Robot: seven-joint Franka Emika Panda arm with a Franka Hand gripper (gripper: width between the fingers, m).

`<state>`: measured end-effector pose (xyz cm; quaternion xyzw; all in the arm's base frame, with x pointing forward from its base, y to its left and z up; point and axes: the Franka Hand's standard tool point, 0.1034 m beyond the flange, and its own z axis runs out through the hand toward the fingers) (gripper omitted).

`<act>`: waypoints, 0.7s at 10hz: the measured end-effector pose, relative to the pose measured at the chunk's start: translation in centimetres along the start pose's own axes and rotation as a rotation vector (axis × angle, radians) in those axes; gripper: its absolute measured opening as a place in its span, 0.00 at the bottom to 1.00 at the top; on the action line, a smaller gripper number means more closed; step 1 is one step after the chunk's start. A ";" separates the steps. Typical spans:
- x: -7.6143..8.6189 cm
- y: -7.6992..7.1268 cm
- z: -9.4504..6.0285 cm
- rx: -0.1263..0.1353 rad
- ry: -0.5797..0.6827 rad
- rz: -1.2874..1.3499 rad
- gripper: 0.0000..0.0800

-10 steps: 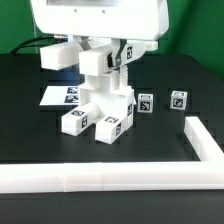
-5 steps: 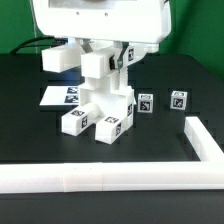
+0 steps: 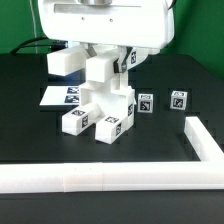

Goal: Assemble chair

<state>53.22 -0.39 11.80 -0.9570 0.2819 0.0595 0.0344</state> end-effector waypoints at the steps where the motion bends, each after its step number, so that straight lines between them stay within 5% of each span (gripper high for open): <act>1: -0.1 -0.1 0.1 -0.001 0.000 -0.002 0.36; 7: -0.4 -0.4 0.1 0.000 0.001 -0.006 0.36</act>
Offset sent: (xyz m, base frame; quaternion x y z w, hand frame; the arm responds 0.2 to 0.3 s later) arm -0.0126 0.0119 0.0009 0.0002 0.0130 0.0057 0.9999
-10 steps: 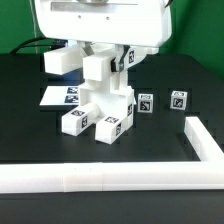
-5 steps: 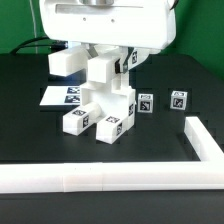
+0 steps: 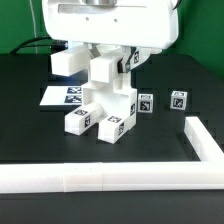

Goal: Assemble chair

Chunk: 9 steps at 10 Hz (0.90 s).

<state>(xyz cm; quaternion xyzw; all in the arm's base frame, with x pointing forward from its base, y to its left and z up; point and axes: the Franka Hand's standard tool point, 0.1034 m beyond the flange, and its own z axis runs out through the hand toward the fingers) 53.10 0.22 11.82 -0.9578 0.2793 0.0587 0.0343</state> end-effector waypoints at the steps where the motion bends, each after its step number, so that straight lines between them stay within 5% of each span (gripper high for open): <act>1: -0.3 -0.3 -0.1 0.001 -0.001 0.009 0.36; 9: -0.8 -0.5 0.0 0.001 0.004 -0.009 0.36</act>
Offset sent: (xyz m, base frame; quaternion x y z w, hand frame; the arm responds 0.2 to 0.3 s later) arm -0.0099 0.0034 0.0030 0.0012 0.0038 -0.0003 1.0000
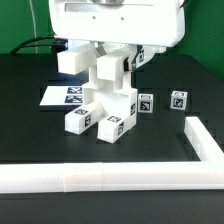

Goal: Assemble chair

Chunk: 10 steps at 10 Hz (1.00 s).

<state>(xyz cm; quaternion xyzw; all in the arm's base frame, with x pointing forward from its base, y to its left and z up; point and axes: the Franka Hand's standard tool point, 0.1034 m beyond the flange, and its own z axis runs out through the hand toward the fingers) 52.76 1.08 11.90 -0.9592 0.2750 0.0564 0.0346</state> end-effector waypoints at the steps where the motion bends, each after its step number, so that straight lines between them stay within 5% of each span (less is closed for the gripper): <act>1: 0.0 0.0 0.0 0.000 0.000 0.003 0.36; 10: 0.3 1.1 -0.2 -0.005 -0.011 0.071 0.36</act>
Offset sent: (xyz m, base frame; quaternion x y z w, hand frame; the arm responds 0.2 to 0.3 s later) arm -0.0082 -0.0085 0.0083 -0.0234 -0.0203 0.0799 0.9963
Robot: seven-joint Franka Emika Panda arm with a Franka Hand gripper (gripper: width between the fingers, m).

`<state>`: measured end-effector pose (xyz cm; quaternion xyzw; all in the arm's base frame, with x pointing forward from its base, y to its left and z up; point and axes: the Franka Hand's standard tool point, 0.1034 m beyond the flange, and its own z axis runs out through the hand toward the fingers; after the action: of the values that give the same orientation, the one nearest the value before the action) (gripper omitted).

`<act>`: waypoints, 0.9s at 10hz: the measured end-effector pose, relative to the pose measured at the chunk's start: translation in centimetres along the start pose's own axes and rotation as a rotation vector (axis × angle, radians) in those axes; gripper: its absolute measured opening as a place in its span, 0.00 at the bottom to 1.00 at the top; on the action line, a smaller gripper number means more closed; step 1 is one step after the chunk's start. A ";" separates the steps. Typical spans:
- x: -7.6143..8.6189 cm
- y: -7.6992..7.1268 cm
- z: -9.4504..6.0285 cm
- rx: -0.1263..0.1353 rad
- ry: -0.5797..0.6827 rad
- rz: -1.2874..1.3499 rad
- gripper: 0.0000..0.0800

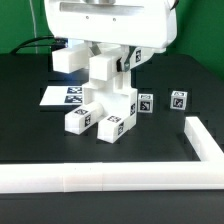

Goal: Assemble chair

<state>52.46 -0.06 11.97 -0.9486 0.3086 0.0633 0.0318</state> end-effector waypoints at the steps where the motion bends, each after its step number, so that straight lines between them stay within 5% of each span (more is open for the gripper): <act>1: -0.1 0.0 -0.2 0.003 0.002 0.000 0.36; 9: -1.0 -0.7 0.3 -0.003 -0.003 -0.019 0.36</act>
Offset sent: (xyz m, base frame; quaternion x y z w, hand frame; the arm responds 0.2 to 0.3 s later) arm -0.0107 0.0066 0.0047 0.0023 0.0039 0.0134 0.9999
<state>52.01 1.10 11.84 -0.9515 0.2992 0.0647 0.0315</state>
